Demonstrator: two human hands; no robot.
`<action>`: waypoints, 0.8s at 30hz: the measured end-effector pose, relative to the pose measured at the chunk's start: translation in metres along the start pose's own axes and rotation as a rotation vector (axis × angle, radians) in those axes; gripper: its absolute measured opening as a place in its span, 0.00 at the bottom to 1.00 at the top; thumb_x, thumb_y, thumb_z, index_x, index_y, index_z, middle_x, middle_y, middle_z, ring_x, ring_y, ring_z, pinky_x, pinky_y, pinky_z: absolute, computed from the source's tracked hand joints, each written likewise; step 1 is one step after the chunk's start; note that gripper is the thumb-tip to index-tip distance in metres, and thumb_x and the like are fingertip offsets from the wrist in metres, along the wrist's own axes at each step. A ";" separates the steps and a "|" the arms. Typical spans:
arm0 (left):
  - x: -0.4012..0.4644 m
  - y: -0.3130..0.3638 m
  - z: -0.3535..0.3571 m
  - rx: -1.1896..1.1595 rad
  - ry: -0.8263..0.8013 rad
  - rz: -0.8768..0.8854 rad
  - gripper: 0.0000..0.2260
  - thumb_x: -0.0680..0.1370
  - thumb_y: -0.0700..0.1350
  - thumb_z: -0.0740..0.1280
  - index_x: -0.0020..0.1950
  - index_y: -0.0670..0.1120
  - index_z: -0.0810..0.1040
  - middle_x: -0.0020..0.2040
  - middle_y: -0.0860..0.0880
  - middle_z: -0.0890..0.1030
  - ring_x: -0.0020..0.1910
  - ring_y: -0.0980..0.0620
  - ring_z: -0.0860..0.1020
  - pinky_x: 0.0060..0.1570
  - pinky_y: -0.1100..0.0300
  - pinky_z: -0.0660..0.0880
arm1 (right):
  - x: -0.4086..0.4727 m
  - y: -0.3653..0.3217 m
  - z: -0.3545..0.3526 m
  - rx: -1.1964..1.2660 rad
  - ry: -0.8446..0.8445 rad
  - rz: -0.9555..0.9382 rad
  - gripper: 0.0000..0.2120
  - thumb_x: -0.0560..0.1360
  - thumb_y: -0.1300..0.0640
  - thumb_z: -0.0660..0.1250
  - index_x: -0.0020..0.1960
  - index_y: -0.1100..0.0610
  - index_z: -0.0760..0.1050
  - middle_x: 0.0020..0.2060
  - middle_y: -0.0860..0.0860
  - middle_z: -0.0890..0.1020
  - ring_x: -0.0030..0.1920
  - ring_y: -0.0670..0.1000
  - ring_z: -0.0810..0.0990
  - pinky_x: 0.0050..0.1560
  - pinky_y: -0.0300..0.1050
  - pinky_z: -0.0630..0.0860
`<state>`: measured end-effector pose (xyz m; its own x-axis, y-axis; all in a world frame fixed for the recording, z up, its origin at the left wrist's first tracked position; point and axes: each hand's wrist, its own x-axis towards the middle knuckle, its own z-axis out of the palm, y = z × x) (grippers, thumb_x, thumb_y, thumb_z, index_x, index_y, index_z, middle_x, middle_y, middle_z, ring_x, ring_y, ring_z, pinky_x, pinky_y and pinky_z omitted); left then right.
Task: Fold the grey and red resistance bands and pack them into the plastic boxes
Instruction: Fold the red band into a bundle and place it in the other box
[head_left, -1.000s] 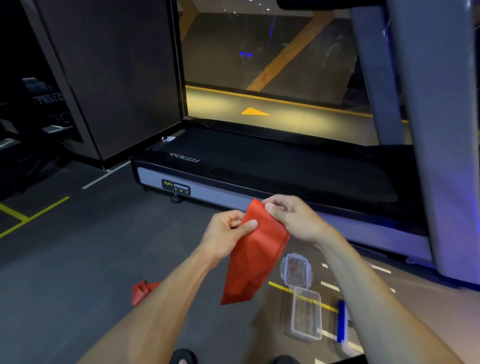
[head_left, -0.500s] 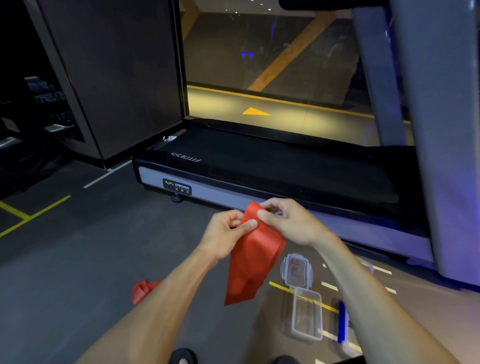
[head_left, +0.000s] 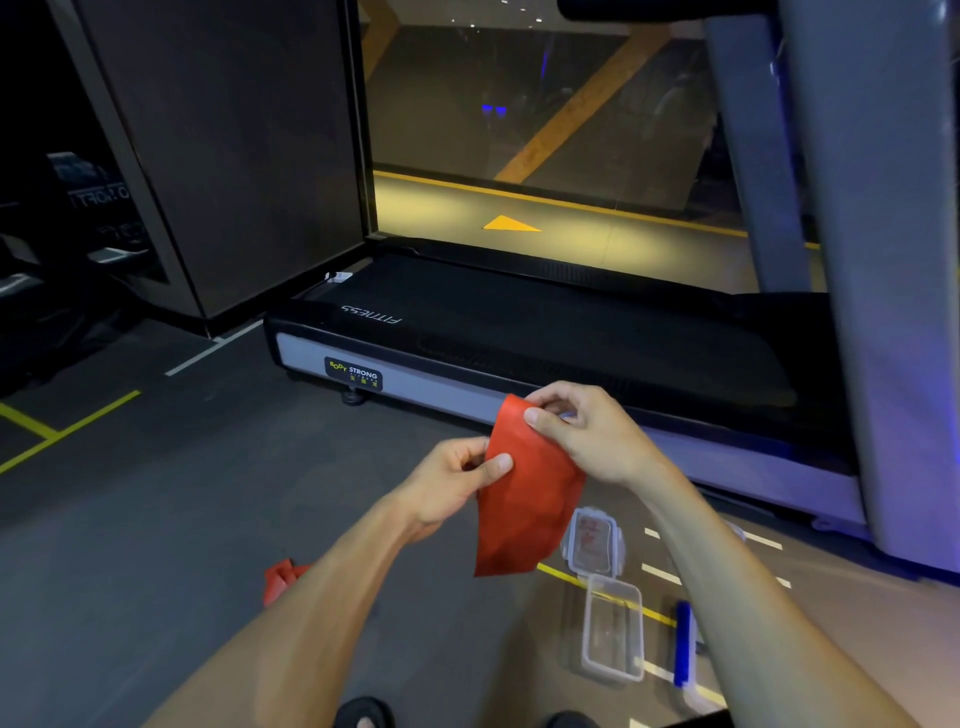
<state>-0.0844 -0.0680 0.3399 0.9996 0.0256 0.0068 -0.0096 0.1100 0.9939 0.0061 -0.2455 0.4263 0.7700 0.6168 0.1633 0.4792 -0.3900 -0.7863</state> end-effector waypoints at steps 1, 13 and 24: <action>0.001 -0.001 0.000 -0.001 0.005 -0.004 0.20 0.77 0.48 0.70 0.62 0.33 0.79 0.54 0.40 0.83 0.52 0.46 0.80 0.56 0.53 0.77 | 0.000 0.001 0.000 -0.001 0.003 0.002 0.05 0.79 0.54 0.71 0.53 0.52 0.83 0.46 0.47 0.86 0.50 0.46 0.83 0.57 0.52 0.80; 0.007 -0.002 0.002 0.010 0.095 0.004 0.23 0.74 0.53 0.73 0.53 0.32 0.79 0.46 0.41 0.82 0.46 0.44 0.76 0.45 0.54 0.74 | -0.001 0.003 0.001 0.063 -0.020 0.102 0.08 0.83 0.54 0.64 0.54 0.53 0.81 0.35 0.48 0.83 0.35 0.48 0.79 0.41 0.48 0.75; 0.006 -0.001 0.002 0.108 0.130 0.080 0.06 0.80 0.42 0.70 0.44 0.48 0.84 0.39 0.49 0.84 0.36 0.55 0.79 0.38 0.61 0.75 | -0.001 -0.002 0.011 -0.002 -0.108 0.168 0.14 0.86 0.59 0.55 0.53 0.57 0.80 0.44 0.49 0.83 0.41 0.45 0.79 0.43 0.40 0.74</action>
<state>-0.0783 -0.0696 0.3395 0.9841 0.1587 0.0793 -0.0796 -0.0045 0.9968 0.0000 -0.2377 0.4218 0.7896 0.6126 -0.0347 0.3489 -0.4947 -0.7959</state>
